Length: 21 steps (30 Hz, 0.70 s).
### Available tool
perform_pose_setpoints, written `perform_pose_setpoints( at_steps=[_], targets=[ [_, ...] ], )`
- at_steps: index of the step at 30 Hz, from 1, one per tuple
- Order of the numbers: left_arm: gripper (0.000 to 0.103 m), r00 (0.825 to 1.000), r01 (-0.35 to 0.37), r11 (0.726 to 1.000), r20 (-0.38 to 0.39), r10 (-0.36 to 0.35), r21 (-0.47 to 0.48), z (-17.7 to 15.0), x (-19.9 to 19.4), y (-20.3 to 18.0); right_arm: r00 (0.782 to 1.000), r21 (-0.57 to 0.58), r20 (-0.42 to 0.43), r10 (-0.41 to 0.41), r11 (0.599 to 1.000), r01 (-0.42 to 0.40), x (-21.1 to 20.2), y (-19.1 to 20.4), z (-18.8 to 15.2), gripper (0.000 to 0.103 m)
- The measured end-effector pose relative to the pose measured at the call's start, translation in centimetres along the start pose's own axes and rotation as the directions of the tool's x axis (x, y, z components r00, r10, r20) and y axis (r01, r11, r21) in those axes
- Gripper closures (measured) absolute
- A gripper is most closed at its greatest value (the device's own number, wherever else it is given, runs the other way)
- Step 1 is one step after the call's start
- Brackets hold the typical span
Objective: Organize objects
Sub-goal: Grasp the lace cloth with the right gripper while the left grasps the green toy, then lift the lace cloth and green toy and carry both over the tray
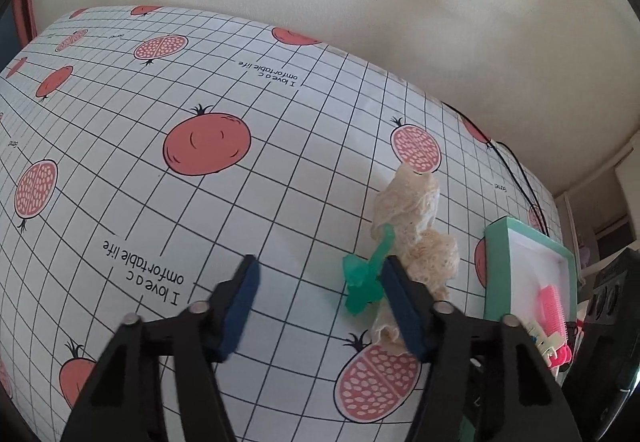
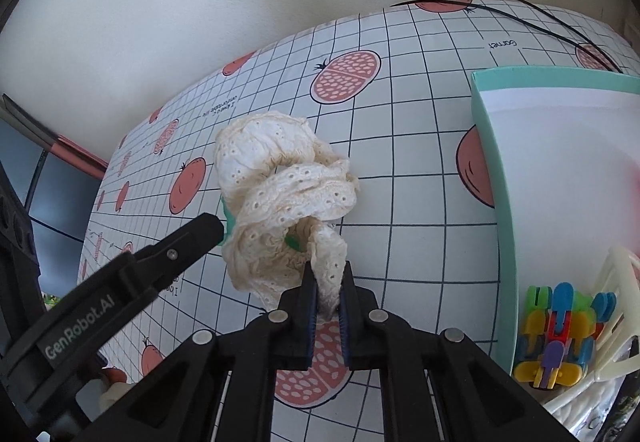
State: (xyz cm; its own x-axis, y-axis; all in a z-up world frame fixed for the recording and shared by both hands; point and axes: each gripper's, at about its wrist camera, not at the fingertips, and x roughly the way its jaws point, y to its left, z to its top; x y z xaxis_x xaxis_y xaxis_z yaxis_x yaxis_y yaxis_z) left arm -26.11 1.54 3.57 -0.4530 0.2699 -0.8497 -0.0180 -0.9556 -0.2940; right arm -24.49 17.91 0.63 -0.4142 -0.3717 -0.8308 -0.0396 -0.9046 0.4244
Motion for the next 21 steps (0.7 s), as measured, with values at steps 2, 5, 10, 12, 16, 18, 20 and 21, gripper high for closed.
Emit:
perform_pose_setpoints(
  at_steps=[2,5,10,12,16,18,20,21],
  targets=[
    [0.057,1.000,0.014,1.000,0.012,-0.014,-0.008,0.1,0.0,-0.1,1.000,0.001,-0.001,0.004,1.000,-0.004,0.0,-0.1,0.0,0.094],
    [0.066,0.999,0.027,1.000,0.027,-0.027,-0.011,0.2,0.0,-0.3,1.000,0.003,-0.003,0.007,1.000,-0.007,-0.1,-0.2,0.0,0.094],
    [0.091,0.999,0.034,0.999,0.037,-0.033,-0.008,0.1,0.0,-0.5,1.000,-0.002,-0.003,-0.005,1.000,0.005,-0.3,-0.1,-0.2,0.094],
    [0.091,0.998,0.038,0.999,0.039,-0.038,-0.004,0.1,-0.1,-0.6,1.000,-0.007,0.007,-0.004,1.000,0.004,-0.6,0.0,-0.1,0.094],
    [0.091,0.998,0.043,0.999,0.052,-0.043,-0.005,0.2,-0.5,-0.8,0.999,-0.017,0.040,0.008,1.000,-0.007,-1.9,0.3,0.2,0.094],
    [0.091,0.997,0.047,0.999,0.060,-0.047,-0.010,0.4,-0.8,-0.8,0.998,-0.026,0.060,0.012,1.000,-0.010,-2.6,0.5,0.4,0.094],
    [0.091,0.996,0.048,0.999,0.075,-0.047,-0.008,0.6,-1.4,-0.9,0.997,-0.030,0.076,0.012,1.000,-0.010,-3.3,0.7,0.7,0.095],
    [0.091,0.996,0.047,0.999,0.083,-0.046,-0.009,0.7,-1.6,-0.9,0.997,-0.031,0.081,0.019,0.999,-0.016,-3.6,0.7,0.8,0.095]
  ],
)
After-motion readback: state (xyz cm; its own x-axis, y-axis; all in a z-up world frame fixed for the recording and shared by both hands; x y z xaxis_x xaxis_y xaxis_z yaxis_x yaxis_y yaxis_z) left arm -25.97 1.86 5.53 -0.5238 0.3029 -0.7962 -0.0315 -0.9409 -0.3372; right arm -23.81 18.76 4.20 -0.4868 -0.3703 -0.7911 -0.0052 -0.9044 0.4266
